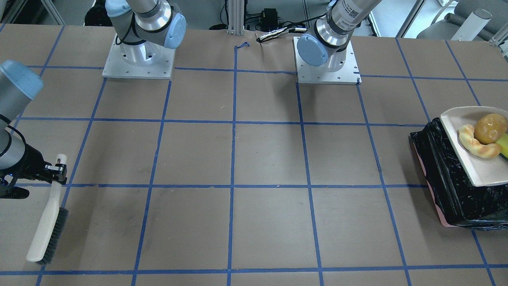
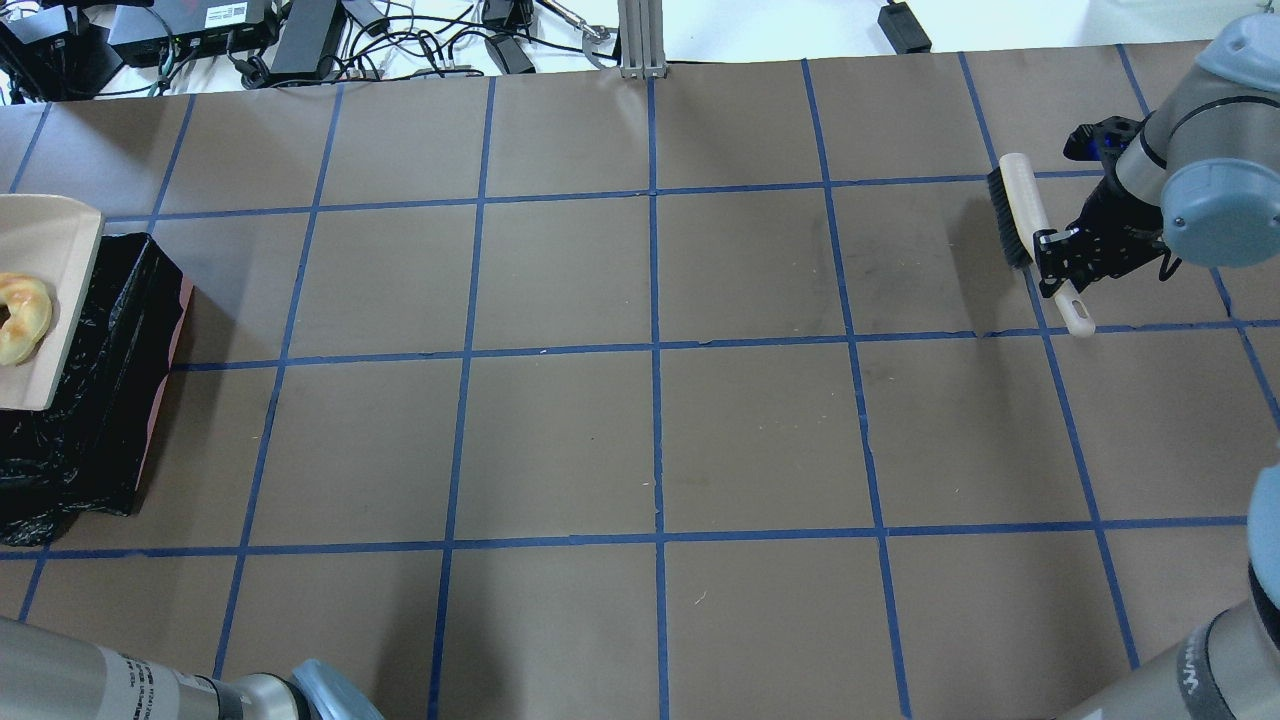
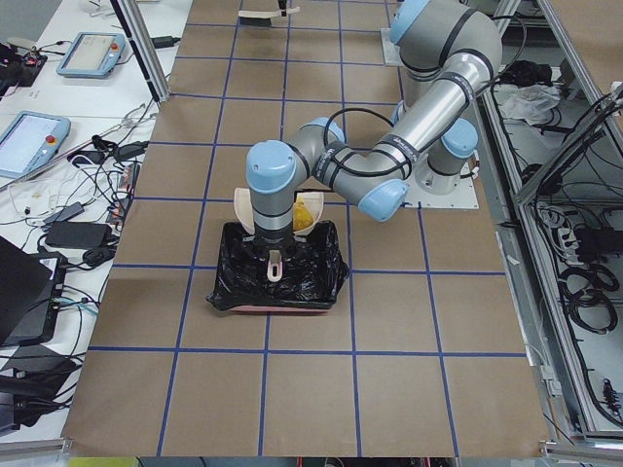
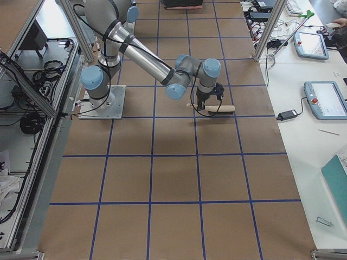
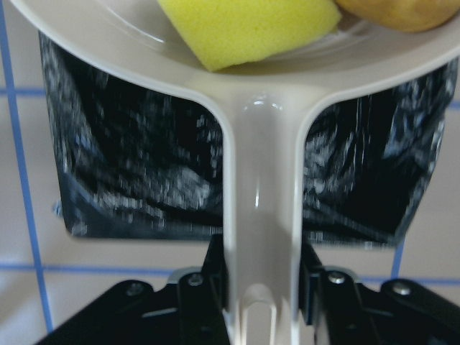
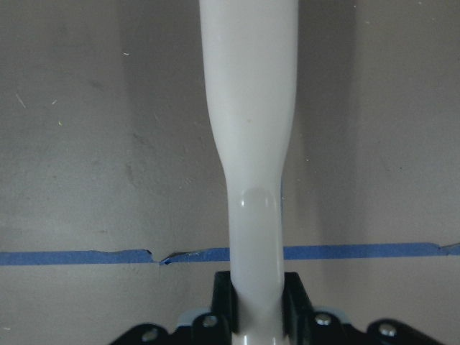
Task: Sweep and dump trash into bin
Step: 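Lift the loaded dustpan with the left gripper and tip it over the black bin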
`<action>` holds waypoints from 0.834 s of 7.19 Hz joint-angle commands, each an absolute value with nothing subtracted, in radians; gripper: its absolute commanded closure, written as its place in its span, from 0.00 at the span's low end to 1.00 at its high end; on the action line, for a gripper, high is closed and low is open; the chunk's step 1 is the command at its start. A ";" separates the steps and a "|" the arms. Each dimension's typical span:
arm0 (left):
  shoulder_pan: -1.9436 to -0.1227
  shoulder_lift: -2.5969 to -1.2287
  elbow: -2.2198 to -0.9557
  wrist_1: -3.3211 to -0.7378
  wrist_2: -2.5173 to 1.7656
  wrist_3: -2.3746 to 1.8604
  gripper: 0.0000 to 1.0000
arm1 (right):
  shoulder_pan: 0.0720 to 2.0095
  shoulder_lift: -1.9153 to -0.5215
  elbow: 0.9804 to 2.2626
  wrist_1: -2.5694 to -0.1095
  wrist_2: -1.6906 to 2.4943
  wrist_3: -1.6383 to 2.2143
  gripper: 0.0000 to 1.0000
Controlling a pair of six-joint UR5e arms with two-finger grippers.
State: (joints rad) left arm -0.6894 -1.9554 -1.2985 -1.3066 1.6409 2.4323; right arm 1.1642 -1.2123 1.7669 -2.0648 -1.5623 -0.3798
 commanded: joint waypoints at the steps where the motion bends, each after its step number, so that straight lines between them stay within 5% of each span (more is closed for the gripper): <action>1: -0.686 -2.005 -1.289 -1.153 1.733 2.438 1.00 | 1.164 -1.209 1.767 -2.063 -1.562 -0.380 1.00; 6: -0.752 -1.990 -1.451 -0.769 1.948 2.465 1.00 | 1.170 -1.209 1.767 -2.063 -1.565 -0.373 1.00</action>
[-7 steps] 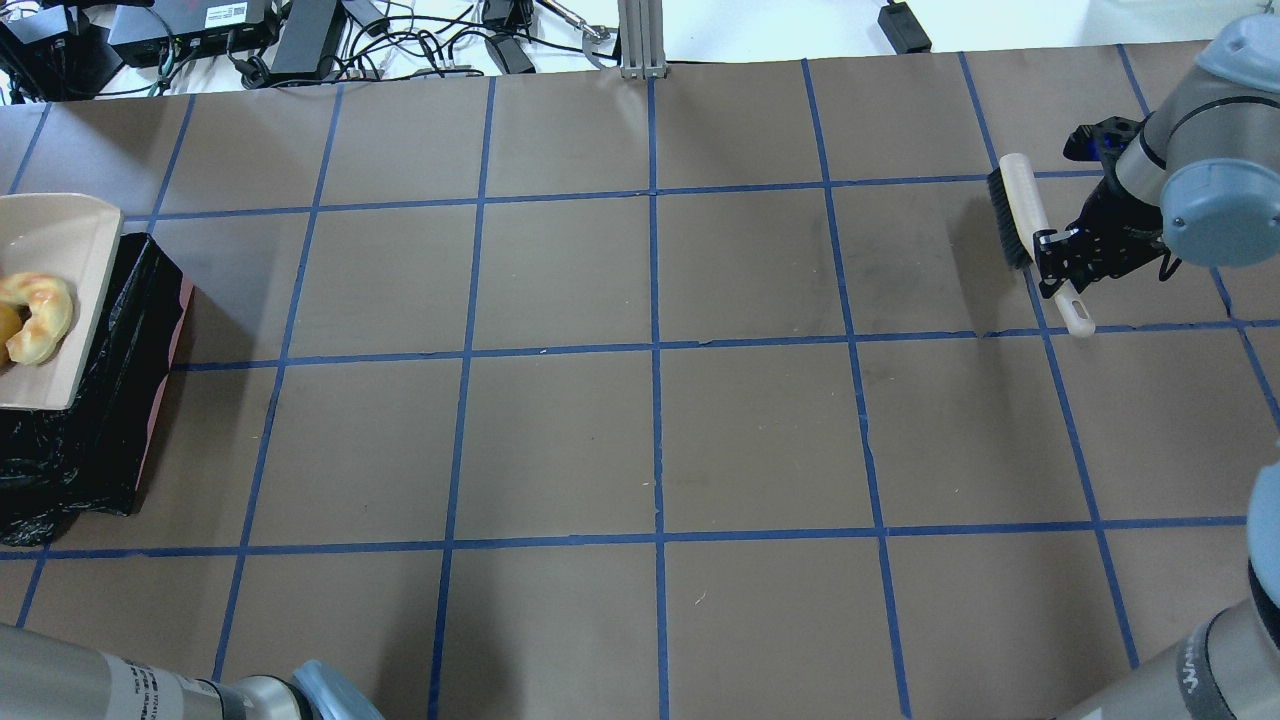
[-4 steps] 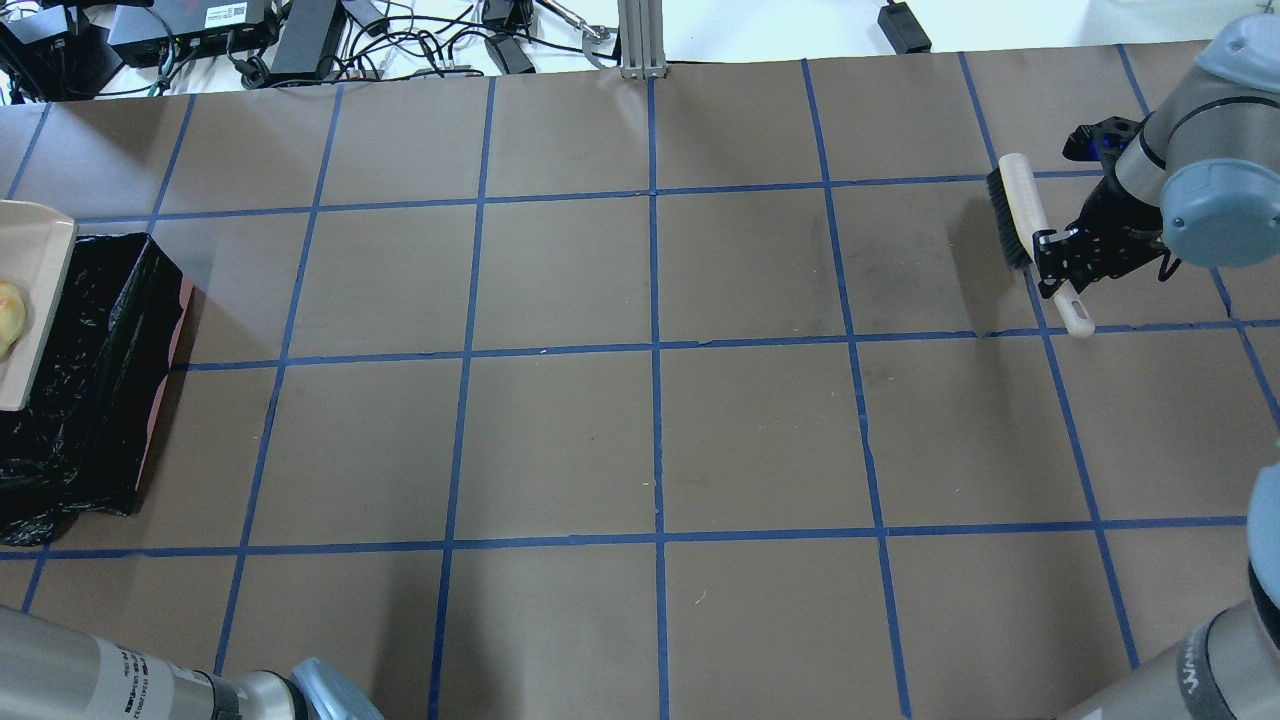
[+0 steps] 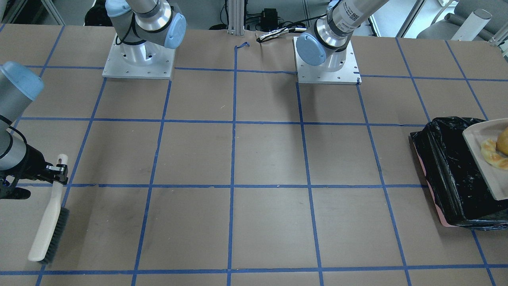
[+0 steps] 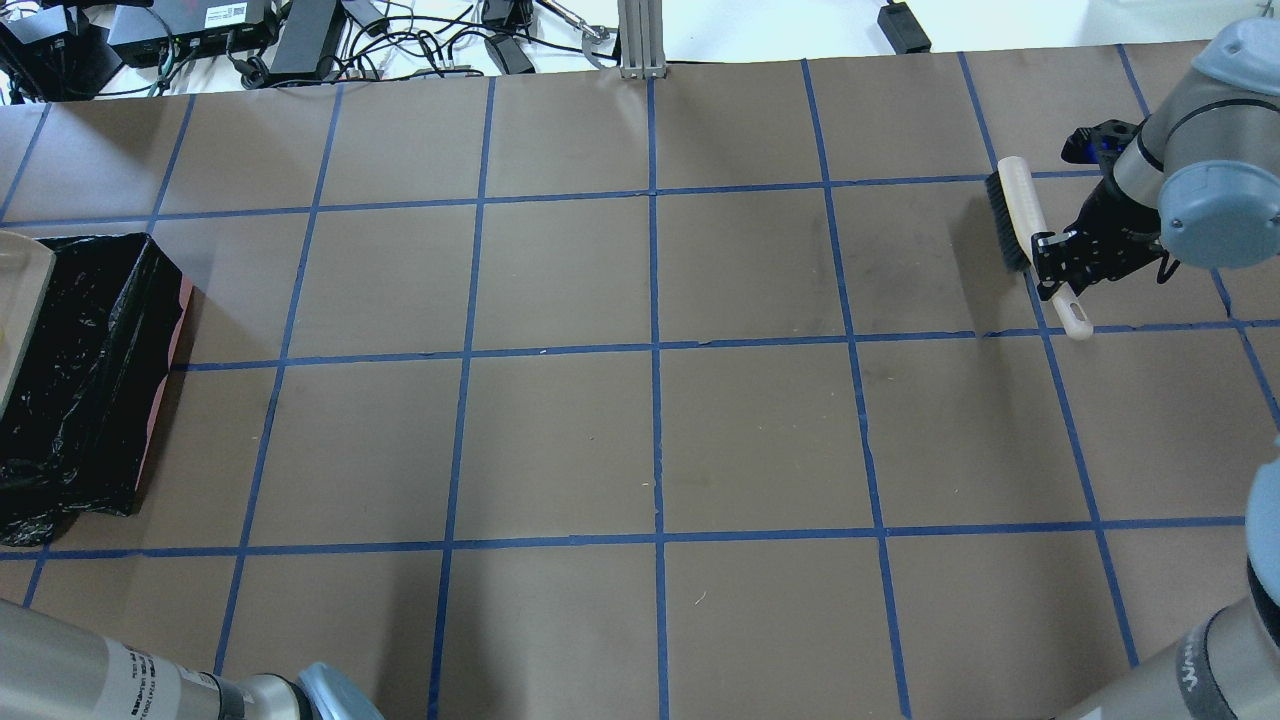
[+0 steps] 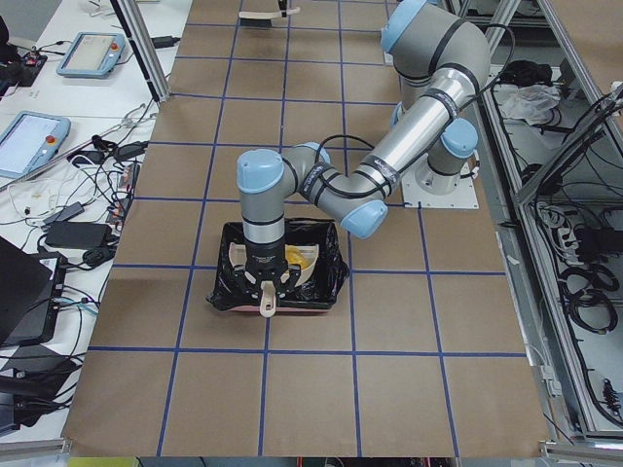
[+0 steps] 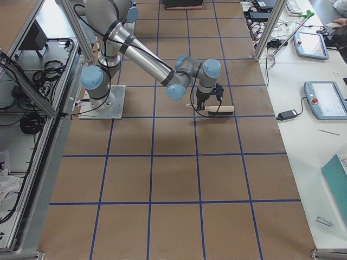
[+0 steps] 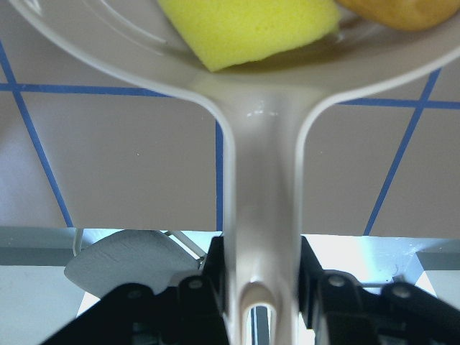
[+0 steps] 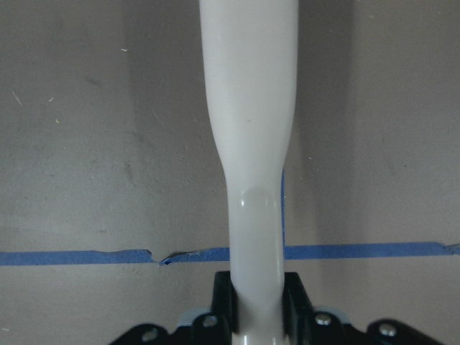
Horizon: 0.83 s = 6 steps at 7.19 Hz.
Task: Sweep and dump trash into bin
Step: 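Hold the dustpan tilted over the bin with the left gripper to empty it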
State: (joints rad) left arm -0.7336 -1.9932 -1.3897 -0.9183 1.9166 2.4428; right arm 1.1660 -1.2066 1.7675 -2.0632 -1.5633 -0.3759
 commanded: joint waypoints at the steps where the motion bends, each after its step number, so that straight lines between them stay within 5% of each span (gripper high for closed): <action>1: -0.753 -1.996 -1.468 -0.661 1.966 2.562 1.00 | 1.172 -1.209 1.767 -2.062 -1.566 -0.385 1.00; 4: -0.788 -2.010 -1.463 -0.551 2.088 2.585 1.00 | 1.173 -1.203 1.767 -2.057 -1.566 -0.396 1.00; 6: -0.793 -2.005 -1.457 -0.598 2.050 2.589 1.00 | 1.173 -1.201 1.767 -2.056 -1.563 -0.385 0.90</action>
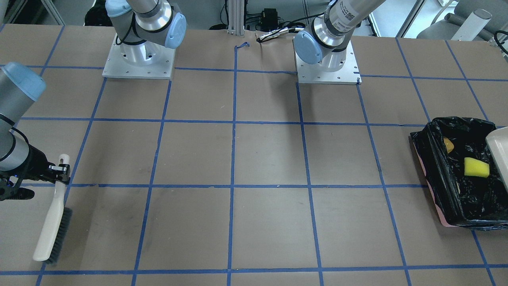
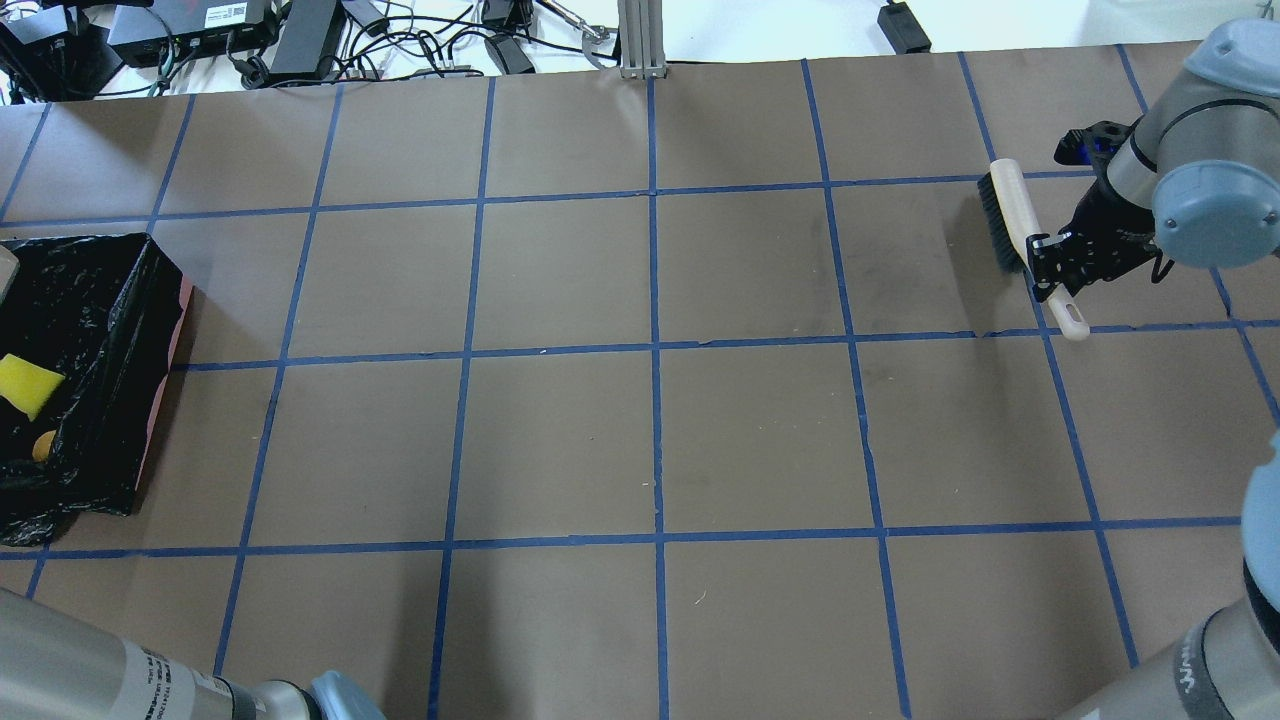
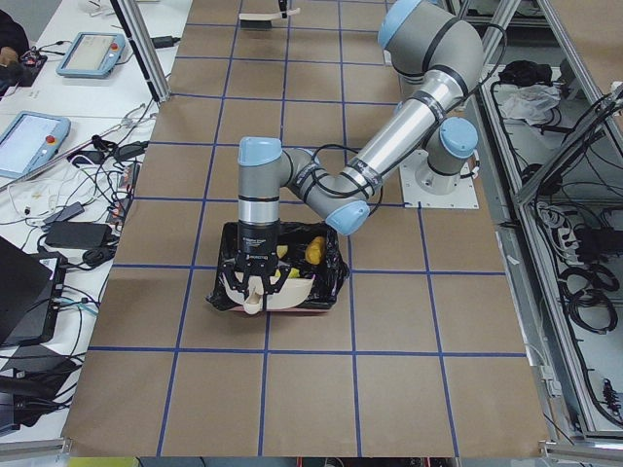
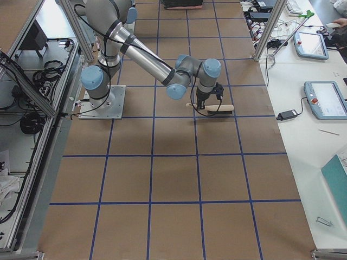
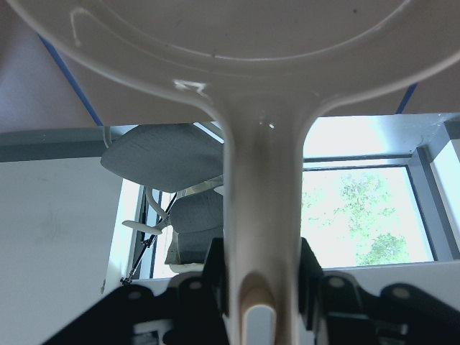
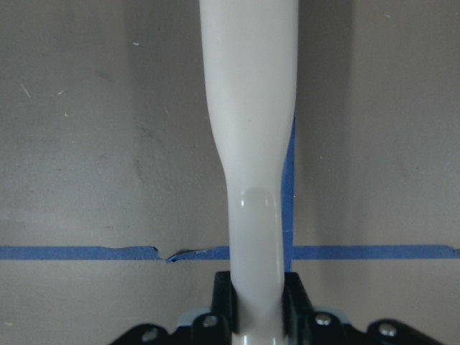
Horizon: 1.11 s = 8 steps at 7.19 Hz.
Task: Sweep and dump trash into bin
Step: 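Hold the dustpan tilted over the bin with the left gripper to empty it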
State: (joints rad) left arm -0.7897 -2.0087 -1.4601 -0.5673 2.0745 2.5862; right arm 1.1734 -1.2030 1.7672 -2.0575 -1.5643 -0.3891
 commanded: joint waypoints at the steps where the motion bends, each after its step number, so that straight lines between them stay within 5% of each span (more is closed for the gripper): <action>1: -0.784 -1.981 -1.447 -0.695 1.942 2.586 1.00 | 1.173 -1.201 1.767 -2.056 -1.563 -0.387 0.87; 3: -0.791 -1.951 -1.348 -1.006 1.840 2.503 1.00 | 1.173 -1.200 1.767 -2.057 -1.566 -0.385 0.87; 6: -0.944 -1.945 -1.258 -1.400 1.743 2.181 1.00 | 1.173 -1.195 1.767 -2.065 -1.572 -0.394 0.30; 8: -1.116 -1.979 -1.256 -1.405 1.726 2.099 1.00 | 1.173 -1.196 1.760 -2.069 -1.577 -0.385 0.21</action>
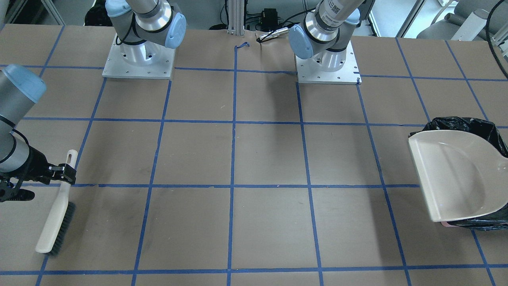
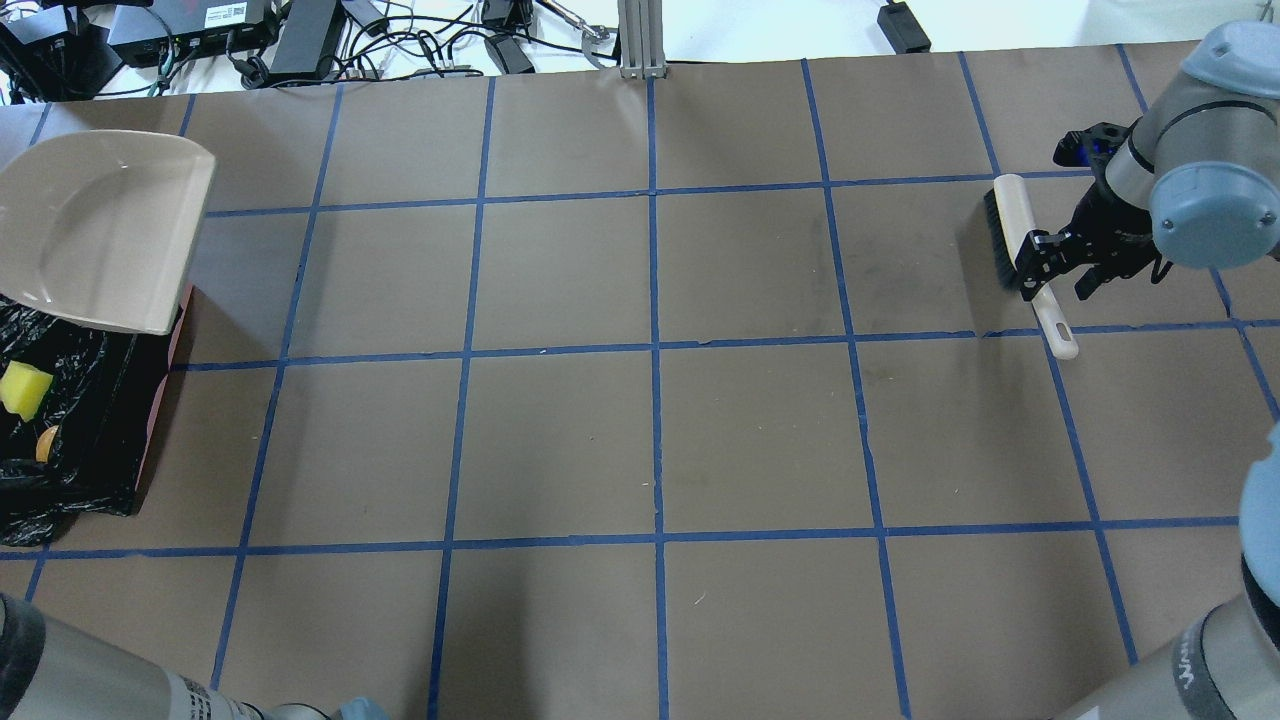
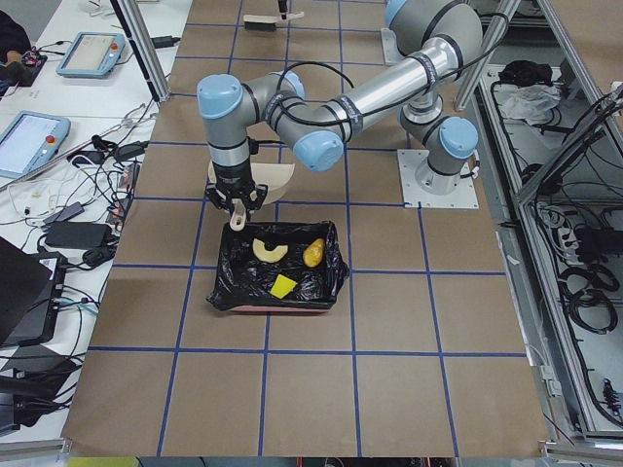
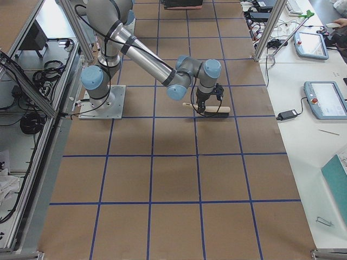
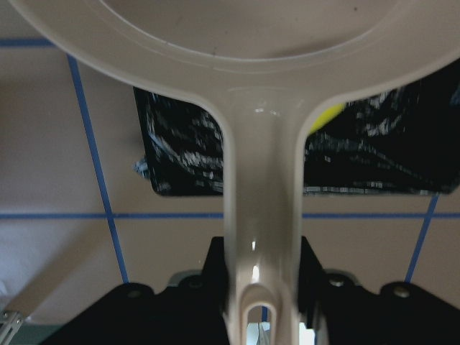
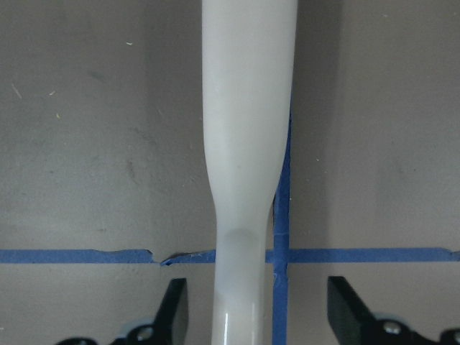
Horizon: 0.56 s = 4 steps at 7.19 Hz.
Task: Sweep and dump trash into bin
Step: 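Return the empty dustpan with the left gripper while the right lowers the brush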
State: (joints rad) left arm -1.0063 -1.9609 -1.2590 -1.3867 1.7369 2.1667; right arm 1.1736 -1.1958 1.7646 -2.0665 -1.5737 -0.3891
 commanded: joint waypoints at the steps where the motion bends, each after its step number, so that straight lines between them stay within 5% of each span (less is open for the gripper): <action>1: -1.205 -2.017 -1.258 -1.402 1.724 2.044 1.00 | 1.173 -1.206 1.755 -2.066 -1.581 -0.385 0.20; 4: -1.333 -2.156 -1.273 -1.344 1.726 1.934 1.00 | 1.195 -1.294 1.666 -1.921 -1.575 -0.382 0.00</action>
